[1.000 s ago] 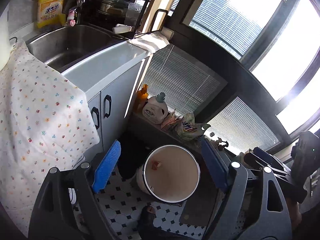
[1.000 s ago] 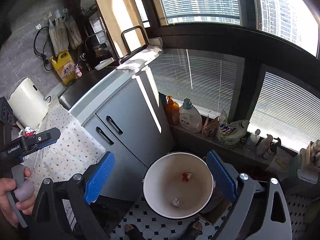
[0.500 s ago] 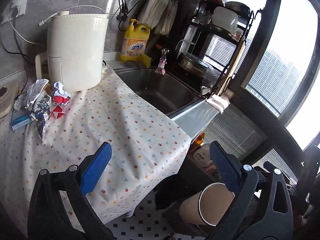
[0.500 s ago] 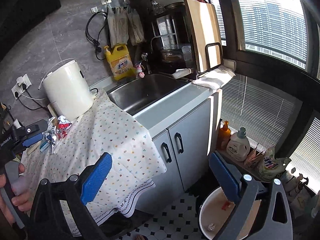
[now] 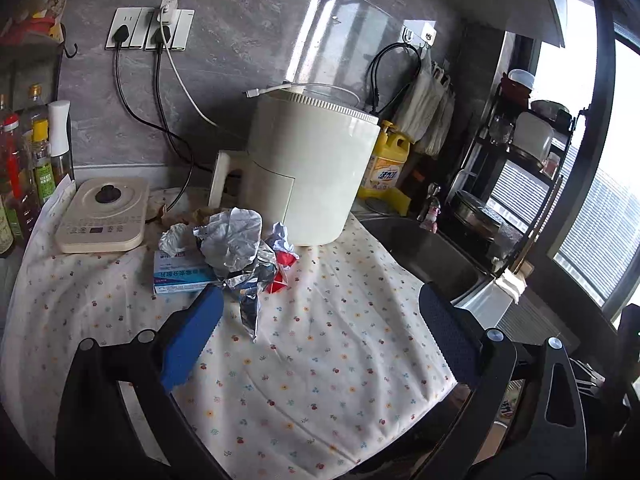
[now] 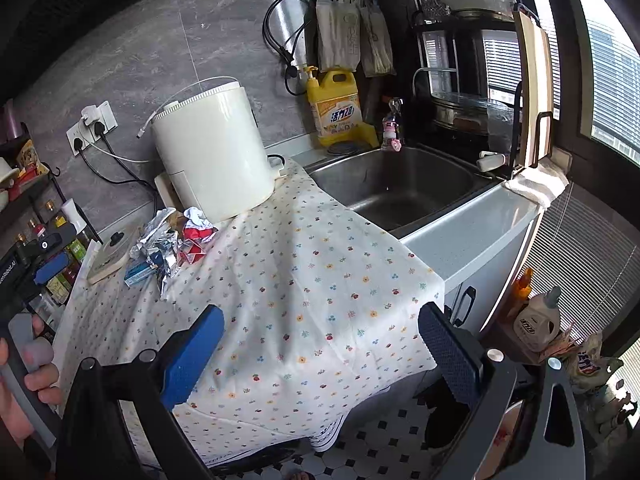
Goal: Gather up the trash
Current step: 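Bring both tools back to the counter, then grasp the crumpled tissue with the left tool while the right tool grasps a paper wrapper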
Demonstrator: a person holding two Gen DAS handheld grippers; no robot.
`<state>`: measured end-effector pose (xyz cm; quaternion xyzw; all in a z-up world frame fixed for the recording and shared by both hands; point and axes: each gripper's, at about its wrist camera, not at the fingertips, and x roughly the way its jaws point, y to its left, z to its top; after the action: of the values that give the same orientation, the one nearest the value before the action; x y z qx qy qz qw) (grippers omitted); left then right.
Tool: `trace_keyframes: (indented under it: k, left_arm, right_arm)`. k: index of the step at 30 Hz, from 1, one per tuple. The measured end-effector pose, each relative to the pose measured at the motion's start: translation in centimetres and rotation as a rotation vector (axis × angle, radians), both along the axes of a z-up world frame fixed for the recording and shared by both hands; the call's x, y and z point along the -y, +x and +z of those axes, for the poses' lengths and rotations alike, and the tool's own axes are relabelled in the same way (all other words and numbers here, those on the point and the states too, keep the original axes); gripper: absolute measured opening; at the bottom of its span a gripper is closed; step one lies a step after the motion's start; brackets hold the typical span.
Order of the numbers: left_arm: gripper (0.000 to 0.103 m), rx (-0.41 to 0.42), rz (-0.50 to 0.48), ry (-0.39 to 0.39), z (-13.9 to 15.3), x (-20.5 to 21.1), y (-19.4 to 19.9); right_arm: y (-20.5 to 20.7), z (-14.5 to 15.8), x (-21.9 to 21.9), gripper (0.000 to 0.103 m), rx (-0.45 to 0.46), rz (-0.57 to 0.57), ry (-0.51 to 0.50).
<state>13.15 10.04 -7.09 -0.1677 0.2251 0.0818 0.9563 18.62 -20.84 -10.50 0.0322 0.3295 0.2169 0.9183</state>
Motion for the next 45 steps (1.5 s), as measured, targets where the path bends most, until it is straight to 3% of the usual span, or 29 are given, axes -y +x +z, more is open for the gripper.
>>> trace_keyframes:
  k: [10, 14, 22, 28, 34, 35, 37, 38, 45]
  left_arm:
    - [0.097, -0.057, -0.006, 0.048, -1.6, -7.1, 1.4]
    - [0.095, -0.084, -0.078, 0.067, -1.9, -8.6, 3.7]
    - [0.080, -0.157, -0.208, 0.063, -3.5, -9.3, 9.2]
    - [0.058, -0.211, -0.227, 0.053, -5.5, -9.4, 12.5]
    - [0.052, -0.265, -0.210, -0.023, -7.8, -10.3, 14.4]
    - [0.048, -0.273, -0.207, -0.039, -8.2, -10.4, 14.6]
    - [0.022, -0.299, -0.200, -0.076, -8.8, -10.6, 14.9]
    - [0.018, -0.302, -0.194, -0.089, -8.8, -10.7, 14.9]
    - [0.014, -0.227, -0.124, -0.157, -6.6, -12.0, 12.8]
  right_arm:
    - [1.0, -0.8, -8.2, 0.095, -0.006, -0.021, 0.011]
    - [0.8, -1.2, -10.2, 0.095, -0.001, -0.057, -0.019]
    - [0.3, -1.1, -10.4, 0.095, -0.029, -0.165, -0.037]
    - [0.2, -1.1, -8.9, 0.095, -0.054, -0.242, -0.049]
    - [1.2, -1.3, -8.5, 0.095, -0.078, -0.237, -0.072]
    - [1.6, -1.3, -8.7, 0.095, -0.080, -0.228, -0.073]
    - [2.3, -1.2, -9.1, 0.095, -0.079, -0.205, -0.071]
    - [2.8, -1.1, -9.4, 0.095, -0.079, -0.189, -0.069]
    - [7.5, -1.3, -13.6, 0.095, -0.094, -0.009, -0.068]
